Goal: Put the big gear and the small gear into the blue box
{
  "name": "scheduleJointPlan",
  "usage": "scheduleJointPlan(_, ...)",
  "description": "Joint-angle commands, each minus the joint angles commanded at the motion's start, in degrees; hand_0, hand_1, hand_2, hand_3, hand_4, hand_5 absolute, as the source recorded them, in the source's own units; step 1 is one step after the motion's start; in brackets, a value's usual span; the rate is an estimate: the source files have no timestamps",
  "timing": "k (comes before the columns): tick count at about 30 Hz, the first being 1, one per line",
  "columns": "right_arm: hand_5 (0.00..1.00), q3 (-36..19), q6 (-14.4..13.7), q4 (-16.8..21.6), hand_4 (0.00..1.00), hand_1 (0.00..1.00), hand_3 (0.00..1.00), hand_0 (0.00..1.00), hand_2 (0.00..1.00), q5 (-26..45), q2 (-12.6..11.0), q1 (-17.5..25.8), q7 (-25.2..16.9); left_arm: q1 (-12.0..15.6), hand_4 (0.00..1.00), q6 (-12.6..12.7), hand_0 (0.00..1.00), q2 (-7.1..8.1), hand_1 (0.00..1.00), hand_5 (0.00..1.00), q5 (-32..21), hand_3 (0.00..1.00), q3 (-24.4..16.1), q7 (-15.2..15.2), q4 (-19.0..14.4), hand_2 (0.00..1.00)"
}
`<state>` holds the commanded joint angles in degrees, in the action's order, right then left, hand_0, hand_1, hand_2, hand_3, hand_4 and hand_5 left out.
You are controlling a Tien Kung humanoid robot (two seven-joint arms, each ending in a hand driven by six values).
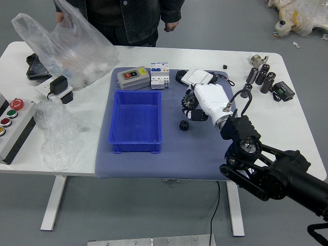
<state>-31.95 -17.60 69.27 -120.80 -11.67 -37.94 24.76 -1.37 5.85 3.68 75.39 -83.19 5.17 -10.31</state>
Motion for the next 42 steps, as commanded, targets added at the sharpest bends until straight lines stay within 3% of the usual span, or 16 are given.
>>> scheduleJointPlan(6, 0.002, 5.0, -0.6, 2.5, 0.267, 0.510, 0.406, 0.528, 0.384, 1.3, 2.1, -3.7, -1.1, -0.1, 0.638, 0.0, 0.639, 0.15, 0.614, 0.337, 0.1, 0.652, 0.0, 0.1, 0.0, 0.603)
scheduleJointPlan(10, 0.002, 9.2, -0.7, 2.3, 0.268, 0.510, 0.407, 0.523, 0.384, 1.6, 4.0, -5.5, -1.7, 0.0, 0.639, 0.0, 0.639, 0.21, 0.614, 0.339, 0.1, 0.653, -0.1, 0.2, 0.0, 0.603)
scheduleJointPlan(16, 0.002, 14.2, -2.2, -2.8, 0.278, 0.511, 0.409, 0.520, 0.393, 2.8, 6.9, -6.7, -3.2, -0.1, 0.641, 0.0, 0.639, 0.29, 0.614, 0.341, 0.1, 0.652, 0.2, 0.3, 0.0, 0.603)
scheduleJointPlan(21, 0.002, 15.3, -2.9, -5.5, 0.278, 0.511, 0.409, 0.520, 0.393, 3.4, 7.4, -6.5, -3.7, -0.1, 0.641, 0.0, 0.639, 0.28, 0.614, 0.341, 0.1, 0.652, 0.3, 0.3, 0.0, 0.603)
scheduleJointPlan(22, 0.083, 15.4, -3.0, -5.7, 0.379, 0.578, 0.628, 0.499, 0.619, 3.5, 7.4, -6.5, -3.8, -0.1, 0.641, 0.0, 0.639, 0.28, 0.614, 0.341, 0.2, 0.653, 0.3, 0.3, 0.0, 0.603)
scheduleJointPlan(28, 0.083, 15.3, -3.0, -5.7, 0.379, 0.578, 0.628, 0.499, 0.619, 3.9, 7.6, -6.5, -3.9, -0.2, 0.641, 0.0, 0.639, 0.31, 0.614, 0.341, 0.1, 0.653, 0.4, 0.3, 0.0, 0.603)
scheduleJointPlan(29, 0.208, 15.3, -2.8, -5.7, 0.650, 0.677, 0.883, 0.452, 0.849, 3.8, 7.6, -6.5, -3.8, -0.2, 0.642, 0.0, 0.639, 0.32, 0.614, 0.341, 0.1, 0.653, 0.4, 0.3, 0.0, 0.603)
scheduleJointPlan(37, 0.181, 15.1, -0.4, -5.0, 0.679, 0.695, 0.924, 0.466, 0.883, 2.8, 7.4, -6.3, -2.4, -0.2, 0.641, 0.0, 0.639, 0.34, 0.614, 0.343, 0.2, 0.652, 0.5, 0.3, 0.0, 0.603)
scheduleJointPlan(42, 0.195, 13.7, -0.3, -4.3, 0.719, 0.699, 0.938, 0.460, 0.885, 2.0, 7.0, -5.8, -2.1, -0.2, 0.641, 0.1, 0.638, 0.38, 0.614, 0.345, 0.1, 0.652, 0.7, 0.3, 0.0, 0.603)
